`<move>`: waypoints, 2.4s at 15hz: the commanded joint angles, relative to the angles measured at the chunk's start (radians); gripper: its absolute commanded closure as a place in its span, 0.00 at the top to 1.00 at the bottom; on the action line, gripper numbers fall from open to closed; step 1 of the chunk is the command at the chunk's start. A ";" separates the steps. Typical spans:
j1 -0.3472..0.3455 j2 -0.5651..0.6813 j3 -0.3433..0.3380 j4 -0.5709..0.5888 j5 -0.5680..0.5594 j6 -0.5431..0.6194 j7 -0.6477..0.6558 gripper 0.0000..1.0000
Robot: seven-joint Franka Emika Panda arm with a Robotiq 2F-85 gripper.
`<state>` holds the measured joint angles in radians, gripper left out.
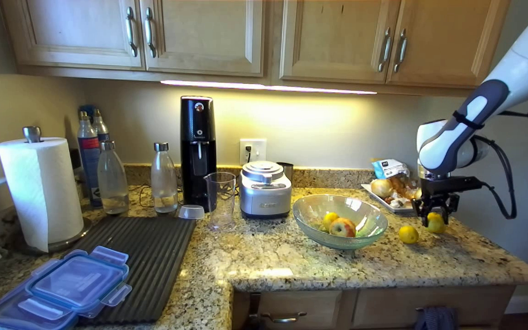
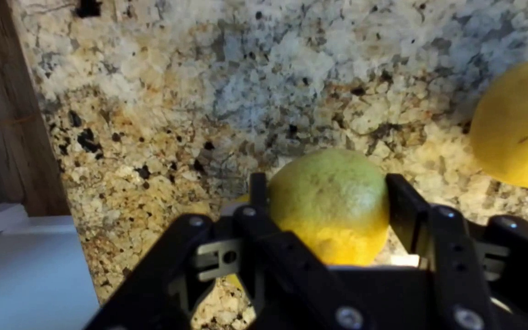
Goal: Take the fruits on the bowl and put them on the counter
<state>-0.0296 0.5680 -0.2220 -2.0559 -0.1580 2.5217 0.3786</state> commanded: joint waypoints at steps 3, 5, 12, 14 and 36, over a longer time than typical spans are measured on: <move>-0.001 0.030 0.010 -0.034 0.090 0.077 0.000 0.39; 0.001 0.018 0.011 -0.045 0.099 0.092 -0.007 0.39; 0.050 -0.053 -0.024 -0.116 0.055 0.156 -0.001 0.98; 0.069 -0.075 -0.036 -0.129 0.036 0.179 -0.004 1.00; 0.336 -0.176 0.087 0.092 -0.119 -0.138 0.389 1.00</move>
<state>0.2873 0.3526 -0.1570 -2.0417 -0.2685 2.4858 0.6398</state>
